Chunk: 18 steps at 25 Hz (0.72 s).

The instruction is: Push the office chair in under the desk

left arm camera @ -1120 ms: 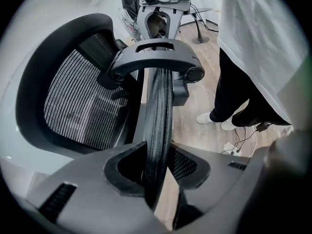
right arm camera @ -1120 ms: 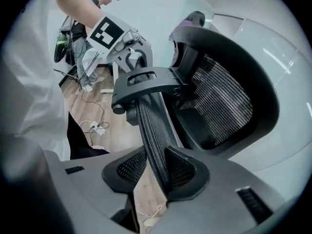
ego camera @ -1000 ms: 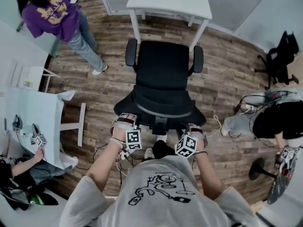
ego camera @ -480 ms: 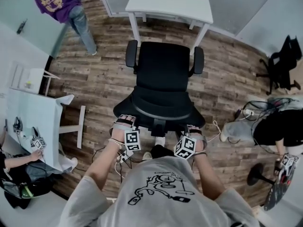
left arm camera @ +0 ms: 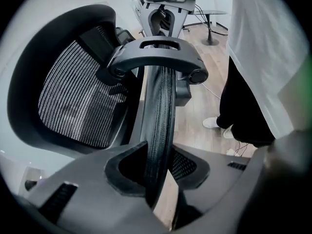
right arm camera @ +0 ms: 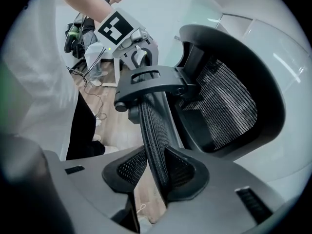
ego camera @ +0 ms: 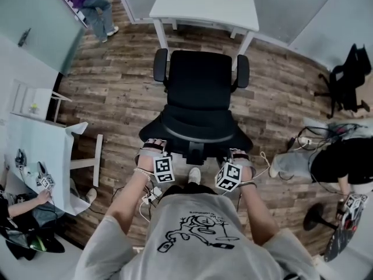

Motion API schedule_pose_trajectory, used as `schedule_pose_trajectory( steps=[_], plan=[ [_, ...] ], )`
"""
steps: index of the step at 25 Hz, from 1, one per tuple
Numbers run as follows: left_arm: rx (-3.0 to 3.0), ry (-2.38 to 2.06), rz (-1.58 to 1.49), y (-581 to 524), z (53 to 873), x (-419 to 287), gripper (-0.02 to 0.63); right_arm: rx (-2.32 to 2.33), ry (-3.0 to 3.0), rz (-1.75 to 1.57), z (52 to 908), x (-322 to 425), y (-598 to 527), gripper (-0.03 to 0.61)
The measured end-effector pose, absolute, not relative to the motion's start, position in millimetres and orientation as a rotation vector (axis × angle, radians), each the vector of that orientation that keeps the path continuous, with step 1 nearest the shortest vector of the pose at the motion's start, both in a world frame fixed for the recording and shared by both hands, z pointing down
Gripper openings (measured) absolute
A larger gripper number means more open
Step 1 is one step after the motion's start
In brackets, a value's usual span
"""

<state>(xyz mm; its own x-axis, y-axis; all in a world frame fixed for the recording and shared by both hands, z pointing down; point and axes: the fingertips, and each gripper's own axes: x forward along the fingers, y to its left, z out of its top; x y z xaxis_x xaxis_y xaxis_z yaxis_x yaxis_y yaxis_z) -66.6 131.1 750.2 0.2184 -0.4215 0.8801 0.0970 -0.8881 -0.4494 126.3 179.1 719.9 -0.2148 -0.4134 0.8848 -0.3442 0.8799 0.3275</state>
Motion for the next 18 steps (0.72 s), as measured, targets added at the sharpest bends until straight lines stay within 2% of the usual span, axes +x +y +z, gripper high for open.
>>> schedule_pose_trajectory(
  steps=[18],
  plan=[
    [-2.123, 0.34, -1.779, 78, 750, -43, 0.12, 0.583, -1.811, -0.085, 717, 152, 123, 0.144]
  ],
)
